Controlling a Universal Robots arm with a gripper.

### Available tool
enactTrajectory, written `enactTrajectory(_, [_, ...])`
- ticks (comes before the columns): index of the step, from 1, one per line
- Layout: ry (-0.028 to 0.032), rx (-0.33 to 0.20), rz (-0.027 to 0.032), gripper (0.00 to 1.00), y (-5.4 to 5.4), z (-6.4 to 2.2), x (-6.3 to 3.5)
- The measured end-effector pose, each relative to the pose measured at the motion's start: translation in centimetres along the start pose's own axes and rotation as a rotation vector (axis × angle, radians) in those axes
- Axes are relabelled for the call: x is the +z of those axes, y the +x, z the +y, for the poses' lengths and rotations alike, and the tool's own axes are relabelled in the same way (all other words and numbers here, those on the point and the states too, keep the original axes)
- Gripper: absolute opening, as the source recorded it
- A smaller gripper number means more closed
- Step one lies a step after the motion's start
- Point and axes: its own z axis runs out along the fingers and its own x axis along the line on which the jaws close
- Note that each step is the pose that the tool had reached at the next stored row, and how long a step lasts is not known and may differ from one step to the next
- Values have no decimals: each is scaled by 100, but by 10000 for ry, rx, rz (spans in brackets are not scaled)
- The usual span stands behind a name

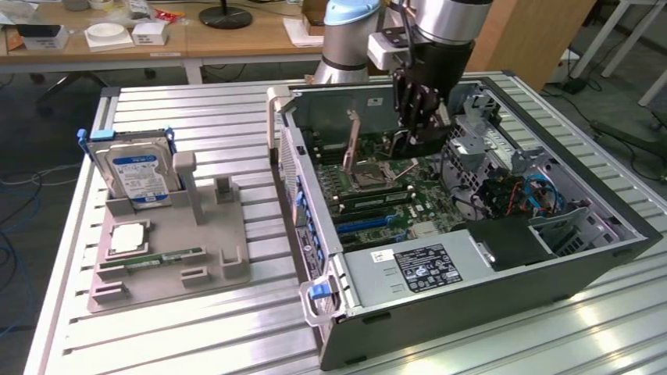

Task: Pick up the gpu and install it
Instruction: 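Insert the gpu into the slot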

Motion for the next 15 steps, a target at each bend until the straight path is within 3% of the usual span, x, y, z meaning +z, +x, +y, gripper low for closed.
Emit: enactTrajectory(15, [-44,25,-3,27,8,5,216])
